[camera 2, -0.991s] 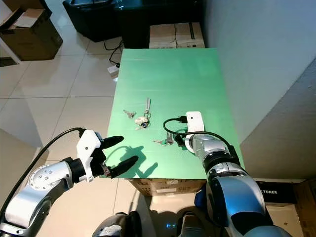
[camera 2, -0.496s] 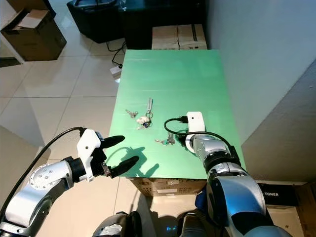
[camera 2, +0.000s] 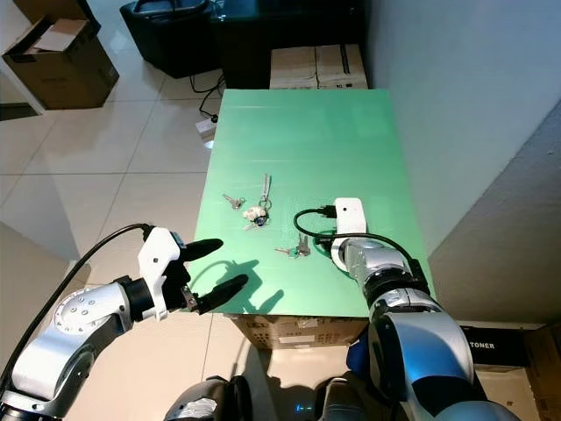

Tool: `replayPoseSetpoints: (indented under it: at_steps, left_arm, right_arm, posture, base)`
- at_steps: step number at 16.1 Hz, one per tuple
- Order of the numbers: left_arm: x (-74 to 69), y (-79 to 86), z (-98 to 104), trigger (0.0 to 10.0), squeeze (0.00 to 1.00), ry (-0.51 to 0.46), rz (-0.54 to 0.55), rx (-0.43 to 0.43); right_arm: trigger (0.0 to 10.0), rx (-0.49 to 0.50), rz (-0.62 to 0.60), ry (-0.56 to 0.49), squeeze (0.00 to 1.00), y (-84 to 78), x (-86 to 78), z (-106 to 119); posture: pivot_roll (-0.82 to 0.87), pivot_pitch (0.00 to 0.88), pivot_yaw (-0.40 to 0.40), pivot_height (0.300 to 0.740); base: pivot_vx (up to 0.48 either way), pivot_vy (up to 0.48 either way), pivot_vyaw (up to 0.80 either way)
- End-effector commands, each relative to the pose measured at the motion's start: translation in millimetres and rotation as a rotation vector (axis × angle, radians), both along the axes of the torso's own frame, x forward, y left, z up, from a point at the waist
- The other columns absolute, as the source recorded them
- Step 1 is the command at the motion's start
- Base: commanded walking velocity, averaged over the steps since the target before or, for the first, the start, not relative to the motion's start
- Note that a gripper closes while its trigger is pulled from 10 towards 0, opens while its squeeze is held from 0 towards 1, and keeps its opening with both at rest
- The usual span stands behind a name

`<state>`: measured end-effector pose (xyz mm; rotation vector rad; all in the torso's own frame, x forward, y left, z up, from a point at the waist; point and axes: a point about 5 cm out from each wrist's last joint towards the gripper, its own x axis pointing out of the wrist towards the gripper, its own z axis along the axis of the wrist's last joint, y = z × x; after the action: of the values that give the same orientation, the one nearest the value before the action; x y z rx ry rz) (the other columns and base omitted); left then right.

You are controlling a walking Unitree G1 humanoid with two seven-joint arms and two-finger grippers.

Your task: Hang keys on a hook

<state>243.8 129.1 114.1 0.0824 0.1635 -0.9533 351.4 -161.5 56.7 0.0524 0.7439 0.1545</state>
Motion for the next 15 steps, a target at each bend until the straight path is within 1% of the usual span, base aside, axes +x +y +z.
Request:
replayPoseSetpoints:
  at_steps: [1, 4, 5, 6, 7, 8, 9, 11, 13, 15]
  left_arm:
    - [-0.4, 0.4, -4, 10.0, 0.0, 0.014, -0.002, 0.017]
    - [0.5, -0.4, -3, 10.0, 0.0, 0.013, -0.003, 0.016]
    - [2.1, -0.4, -3, 10.0, 0.0, 0.011, -0.002, 0.014]
    - [2.9, -0.2, -3, 10.0, 0.0, 0.009, -0.002, 0.015]
    - [4.4, 0.0, -2, 10.0, 0.0, 0.007, -0.001, 0.016]
    - [5.6, 0.0, -2, 10.0, 0.0, 0.006, 0.0, 0.017]
    - [6.5, 0.0, -2, 10.0, 0.0, 0.004, -0.002, 0.017]
    - [7.9, -1.1, -1, 10.0, 0.0, 0.001, -0.007, 0.016]
    - [8.4, -1.1, -1, 10.0, 0.0, -0.001, -0.009, 0.015]
    - [7.6, -2.6, -1, 10.0, 0.0, -0.002, -0.015, 0.015]
  right_arm:
    - [0.0, 0.041, 0.007, -0.024, 0.0, 6.5, 6.4, 10]
    - [0.0, 0.057, 0.021, -0.049, 0.0, 6.6, 11.3, 19]
    - [0.0, 0.022, 0.024, -0.072, 0.0, 2.5, 14.2, 24]
    - [4.9, -0.003, 0.011, -0.082, 0.0, -1.7, 14.9, 25]
    - [10.0, -0.003, -0.005, -0.084, 0.0, -5.0, 14.9, 26]
    - [10.0, 0.01, -0.028, -0.081, 0.75, -8.2, 14.0, 24]
    - [10.0, 0.01, -0.057, -0.071, 1.0, -13.2, 11.1, 20]
    - [10.0, 0.007, -0.108, -0.04, 1.0, -18.7, 5.7, 13]
    - [10.0, 0.053, -0.102, -0.013, 1.0, -14.6, 0.6, 5]
    - [10.0, 0.077, -0.103, -0.035, 1.0, -11.8, -0.6, 3]
  posture:
    - [-0.02, 0.162, 0.143, 0.74]
    - [-0.03, 0.161, 0.146, 0.74]
    - [-0.03, 0.161, 0.151, 0.74]
    - [-0.03, 0.161, 0.152, 0.74]
    - [-0.03, 0.162, 0.153, 0.74]
    - [-0.03, 0.162, 0.155, 0.74]
    - [-0.03, 0.159, 0.16, 0.74]
    - [-0.04, 0.156, 0.161, 0.74]
    - [-0.04, 0.158, 0.162, 0.74]
    - [-0.03, 0.162, 0.165, 0.74]
  base:
    - [0.0, 0.0, 0.0]
    - [0.0, 0.0, 0.0]
    - [0.0, 0.0, 0.0]
    - [0.0, 0.0, 0.0]
    - [0.0, 0.0, 0.0]
    - [0.0, 0.0, 0.0]
    - [0.0, 0.0, 0.0]
    - [0.0, 0.0, 0.0]
    - [0.0, 0.0, 0.0]
    - [0.0, 0.0, 0.0]
